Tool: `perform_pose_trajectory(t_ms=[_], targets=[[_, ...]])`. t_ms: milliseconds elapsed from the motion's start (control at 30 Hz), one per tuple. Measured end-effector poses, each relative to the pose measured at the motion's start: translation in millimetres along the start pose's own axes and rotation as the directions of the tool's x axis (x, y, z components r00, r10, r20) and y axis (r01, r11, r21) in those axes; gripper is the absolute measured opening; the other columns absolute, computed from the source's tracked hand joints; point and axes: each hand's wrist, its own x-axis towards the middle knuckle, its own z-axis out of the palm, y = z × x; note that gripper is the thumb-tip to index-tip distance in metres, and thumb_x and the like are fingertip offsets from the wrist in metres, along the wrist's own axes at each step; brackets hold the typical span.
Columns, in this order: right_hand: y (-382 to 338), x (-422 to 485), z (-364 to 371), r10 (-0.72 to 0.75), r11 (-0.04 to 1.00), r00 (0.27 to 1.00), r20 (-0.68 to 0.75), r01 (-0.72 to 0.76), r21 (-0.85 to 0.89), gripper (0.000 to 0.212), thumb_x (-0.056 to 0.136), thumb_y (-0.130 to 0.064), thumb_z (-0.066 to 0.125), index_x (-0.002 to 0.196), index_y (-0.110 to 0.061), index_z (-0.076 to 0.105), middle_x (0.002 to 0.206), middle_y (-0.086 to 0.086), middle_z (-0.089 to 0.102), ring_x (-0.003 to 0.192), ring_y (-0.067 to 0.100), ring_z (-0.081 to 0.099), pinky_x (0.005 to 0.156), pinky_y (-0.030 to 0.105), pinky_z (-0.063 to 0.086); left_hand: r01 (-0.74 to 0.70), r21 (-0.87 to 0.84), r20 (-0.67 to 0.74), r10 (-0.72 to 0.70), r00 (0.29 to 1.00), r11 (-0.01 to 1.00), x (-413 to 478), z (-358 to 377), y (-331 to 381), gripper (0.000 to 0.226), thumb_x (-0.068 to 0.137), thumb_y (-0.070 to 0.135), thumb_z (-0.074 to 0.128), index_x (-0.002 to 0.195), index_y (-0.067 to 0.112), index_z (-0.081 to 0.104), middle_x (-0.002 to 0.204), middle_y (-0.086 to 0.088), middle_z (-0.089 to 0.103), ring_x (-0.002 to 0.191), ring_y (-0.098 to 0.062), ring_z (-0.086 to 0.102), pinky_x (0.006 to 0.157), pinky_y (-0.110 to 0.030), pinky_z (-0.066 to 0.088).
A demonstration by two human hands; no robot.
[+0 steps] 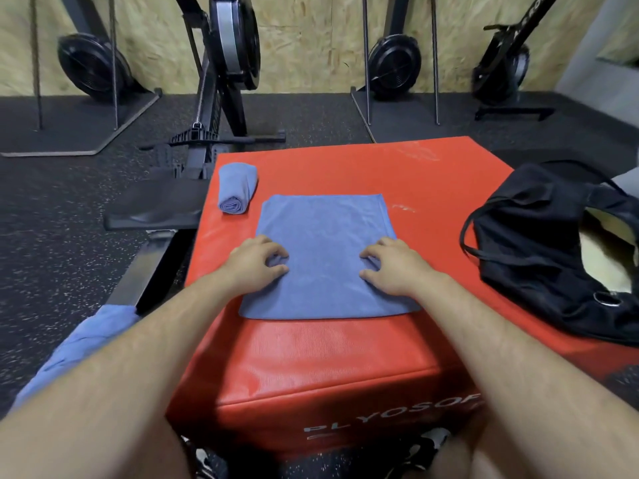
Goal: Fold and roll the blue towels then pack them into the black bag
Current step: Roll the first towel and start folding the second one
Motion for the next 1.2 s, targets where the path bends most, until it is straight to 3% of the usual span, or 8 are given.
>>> perform_pose_trajectory(t_ms=[167, 433, 567, 667, 767, 933, 1067, 1200], targets=[[-4, 0, -2, 0.032, 0.999, 0.998, 0.049, -0.032, -0.007, 0.049, 0.087, -0.048, 0.061, 0.133, -0.032, 0.055, 0.128, -0.001, 0.049, 0.123, 0.024, 0.046, 0.103, 0.040, 0.043, 0.023, 0.098, 0.045, -0.028, 0.999, 0.995, 1, -6, 9, 0.024, 0.088, 0.045, 0.066, 0.110, 0.035, 0.065, 0.109, 0.011, 0.054, 0.108, -0.018, 0.051, 0.093, -0.035, 0.039], [-6, -21, -17, 0.018, 0.996, 0.972, 0.235, -0.038, 0.078, 0.033, 0.074, -0.052, 0.074, 0.077, -0.019, 0.068, 0.076, -0.004, 0.070, 0.075, 0.016, 0.064, 0.072, 0.036, 0.055, 0.107, -0.111, 0.312, -0.068, 0.948, 0.988, -17, -16, 31, 0.034, 0.091, 0.037, 0.066, 0.068, 0.013, 0.071, 0.062, 0.002, 0.070, 0.059, -0.011, 0.064, 0.055, -0.018, 0.047], [-8, -15, -16, 0.000, 0.999, 0.991, 0.133, -0.004, 0.032, 0.024, 0.080, -0.047, 0.068, 0.084, -0.023, 0.066, 0.084, -0.008, 0.066, 0.084, 0.017, 0.063, 0.075, 0.036, 0.054, -0.034, 0.134, 0.037, 0.029, 0.999, 0.990, -12, -14, 21, 0.021, 0.089, 0.043, 0.066, 0.098, 0.023, 0.069, 0.091, 0.010, 0.055, 0.097, -0.018, 0.056, 0.079, -0.030, 0.045], [-9, -6, -16, -0.008, 0.999, 0.993, 0.120, 0.013, -0.044, 0.041, 0.080, -0.049, 0.066, 0.117, -0.032, 0.060, 0.113, -0.005, 0.052, 0.108, 0.021, 0.054, 0.092, 0.041, 0.050, -0.015, 0.204, 0.100, -0.005, 0.995, 0.979, -9, -10, 10, 0.044, 0.088, 0.053, 0.063, 0.128, 0.036, 0.058, 0.123, 0.009, 0.049, 0.117, -0.020, 0.047, 0.095, -0.036, 0.042], [-12, -4, -18, 0.013, 0.992, 0.972, 0.235, 0.017, -0.126, 0.055, 0.077, -0.051, 0.069, 0.127, -0.031, 0.056, 0.122, -0.004, 0.047, 0.110, 0.023, 0.054, 0.097, 0.040, 0.048, -0.012, 0.219, 0.161, -0.024, 0.987, 0.976, -6, -13, 9, 0.038, 0.087, 0.056, 0.063, 0.120, 0.039, 0.060, 0.120, 0.012, 0.050, 0.116, -0.017, 0.049, 0.094, -0.035, 0.039], [-15, 4, -27, 0.027, 0.992, 0.929, 0.369, 0.021, -0.126, 0.027, 0.077, -0.050, 0.072, 0.091, -0.027, 0.068, 0.090, -0.012, 0.067, 0.090, 0.017, 0.066, 0.083, 0.037, 0.057, -0.032, 0.262, 0.101, 0.005, 0.995, 0.965, -2, -16, 9, 0.022, 0.089, 0.052, 0.058, 0.084, 0.031, 0.064, 0.092, 0.013, 0.052, 0.101, -0.018, 0.054, 0.084, -0.035, 0.038], [1, 21, -17, -0.074, 0.995, 0.990, 0.117, 0.081, -0.057, 0.024, 0.086, -0.035, 0.060, 0.109, -0.031, 0.063, 0.107, -0.004, 0.057, 0.109, 0.024, 0.056, 0.093, 0.041, 0.050, -0.042, 0.176, 0.023, 0.039, 0.999, 0.983, 5, -9, 3, 0.026, 0.090, 0.045, 0.061, 0.113, 0.033, 0.060, 0.115, 0.007, 0.051, 0.113, -0.022, 0.048, 0.093, -0.039, 0.041], [12, 38, -14, -0.047, 0.996, 0.996, 0.069, 0.052, -0.067, 0.039, 0.092, -0.025, 0.053, 0.131, -0.026, 0.054, 0.132, 0.003, 0.053, 0.124, 0.030, 0.047, 0.101, 0.044, 0.044, -0.007, 0.251, 0.067, -0.010, 0.998, 0.968, 23, -12, -6, 0.040, 0.095, 0.040, 0.055, 0.133, 0.028, 0.052, 0.133, 0.001, 0.050, 0.124, -0.026, 0.046, 0.097, -0.042, 0.038]])
